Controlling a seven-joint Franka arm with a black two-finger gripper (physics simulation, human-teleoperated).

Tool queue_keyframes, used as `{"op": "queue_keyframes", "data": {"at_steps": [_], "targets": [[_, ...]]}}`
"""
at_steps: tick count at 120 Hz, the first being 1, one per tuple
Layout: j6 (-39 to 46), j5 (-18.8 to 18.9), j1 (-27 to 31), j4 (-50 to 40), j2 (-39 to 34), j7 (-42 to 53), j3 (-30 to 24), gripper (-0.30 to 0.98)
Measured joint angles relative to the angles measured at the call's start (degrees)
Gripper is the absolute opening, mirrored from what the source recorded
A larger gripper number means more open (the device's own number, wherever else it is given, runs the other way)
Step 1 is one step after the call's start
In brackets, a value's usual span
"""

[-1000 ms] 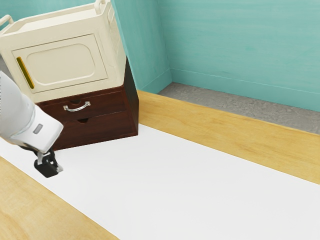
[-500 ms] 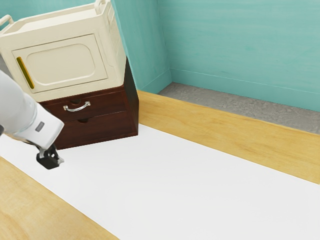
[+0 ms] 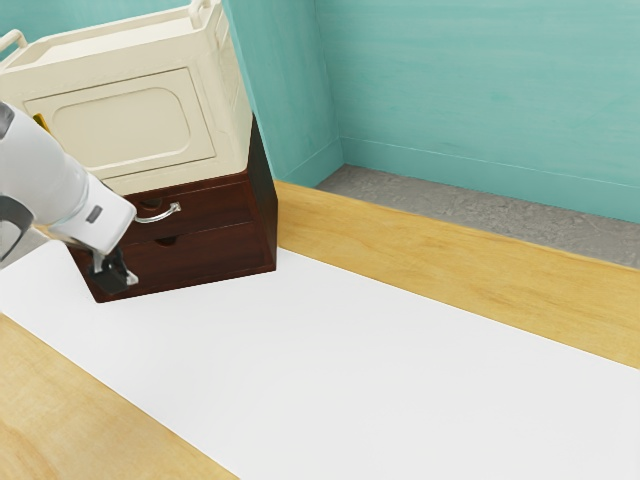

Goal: Pull the drawer handle with one arm to open the drawer

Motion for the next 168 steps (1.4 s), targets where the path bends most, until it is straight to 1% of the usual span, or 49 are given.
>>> {"op": "queue_keyframes", "data": {"at_steps": [8, 19, 31, 46, 65, 92, 106, 138, 168], "targets": [[0.3, 1.26, -2.25, 0.67, 0.11, 0.21, 2.97, 0.69], [1.07, 2.77, -7.11, 2.86, 0.15, 0.7, 8.65, 0.69], [1.83, 3.88, -11.18, 5.15, 0.16, 1.31, 12.73, 0.69], [2.89, 4.59, -13.23, 6.76, 0.35, 2.13, 14.76, 0.69], [3.72, 4.97, -18.42, 10.91, 0.57, 3.4, 20.45, 0.69], [4.58, 5.74, -24.96, 14.45, 0.49, 5.15, 27.81, 0.69], [4.86, 5.92, -26.51, 15.05, 0.45, 5.93, 29.39, 0.69], [5.31, 6.02, -28.03, 15.14, 0.24, 7.22, 31.96, 0.69], [5.68, 6.04, -28.78, 16.6, 0.44, 8.06, 32.32, 0.69]]}}
